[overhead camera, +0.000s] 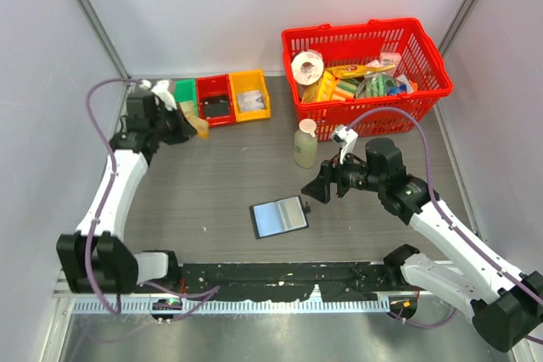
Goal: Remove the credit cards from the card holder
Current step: Place the credit card in the storage box.
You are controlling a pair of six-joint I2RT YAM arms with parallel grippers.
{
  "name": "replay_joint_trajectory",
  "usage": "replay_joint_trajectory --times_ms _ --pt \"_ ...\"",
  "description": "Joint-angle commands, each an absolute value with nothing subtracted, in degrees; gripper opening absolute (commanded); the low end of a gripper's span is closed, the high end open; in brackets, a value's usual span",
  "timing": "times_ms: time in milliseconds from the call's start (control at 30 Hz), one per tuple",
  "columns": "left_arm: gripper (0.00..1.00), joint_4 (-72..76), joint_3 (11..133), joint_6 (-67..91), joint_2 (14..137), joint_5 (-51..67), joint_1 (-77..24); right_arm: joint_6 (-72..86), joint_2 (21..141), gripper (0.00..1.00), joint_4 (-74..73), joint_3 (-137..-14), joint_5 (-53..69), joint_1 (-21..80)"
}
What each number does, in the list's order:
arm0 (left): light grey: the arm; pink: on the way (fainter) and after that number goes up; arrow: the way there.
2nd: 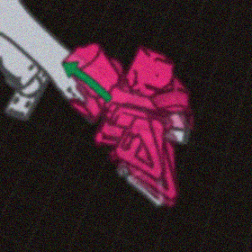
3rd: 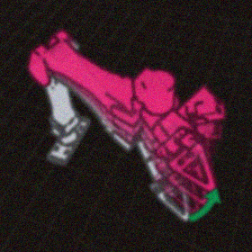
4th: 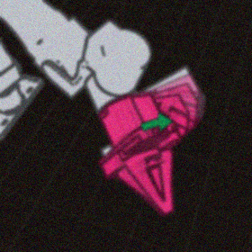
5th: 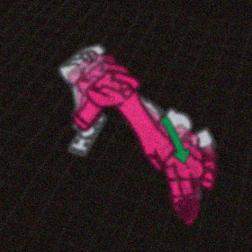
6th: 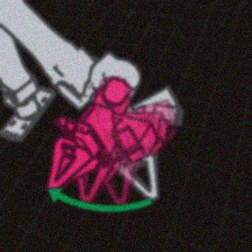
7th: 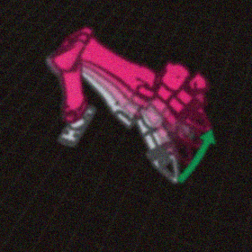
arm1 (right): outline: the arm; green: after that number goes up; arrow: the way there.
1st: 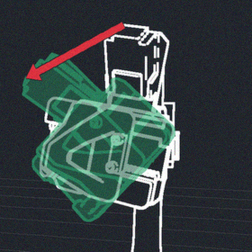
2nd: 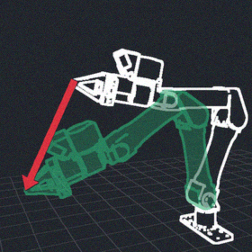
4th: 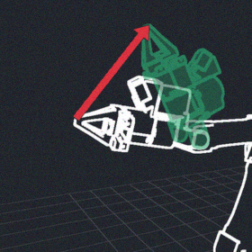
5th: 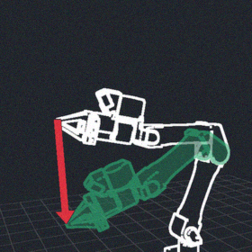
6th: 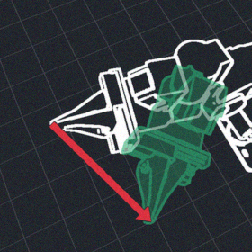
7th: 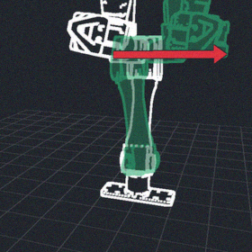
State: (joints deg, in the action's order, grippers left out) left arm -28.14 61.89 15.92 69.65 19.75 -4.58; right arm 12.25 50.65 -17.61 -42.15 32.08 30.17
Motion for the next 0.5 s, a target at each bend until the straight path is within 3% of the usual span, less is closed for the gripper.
replay_joint_trajectory --times_ms 0,233,467 --pt "0.00 -27.86 70.55 20.74 79.51 11.17 4.55 13.45 50.01 0.81 -14.50 -41.05 26.46 30.41" --pt "0.00 -29.70 88.74 20.83 99.99 5.01 7.38 12.92 50.36 0.82 -12.92 -39.99 26.19 30.41" --pt "0.00 -31.65 104.49 23.28 117.58 10.89 7.38 12.39 50.80 0.82 -13.01 -39.73 25.93 30.41"
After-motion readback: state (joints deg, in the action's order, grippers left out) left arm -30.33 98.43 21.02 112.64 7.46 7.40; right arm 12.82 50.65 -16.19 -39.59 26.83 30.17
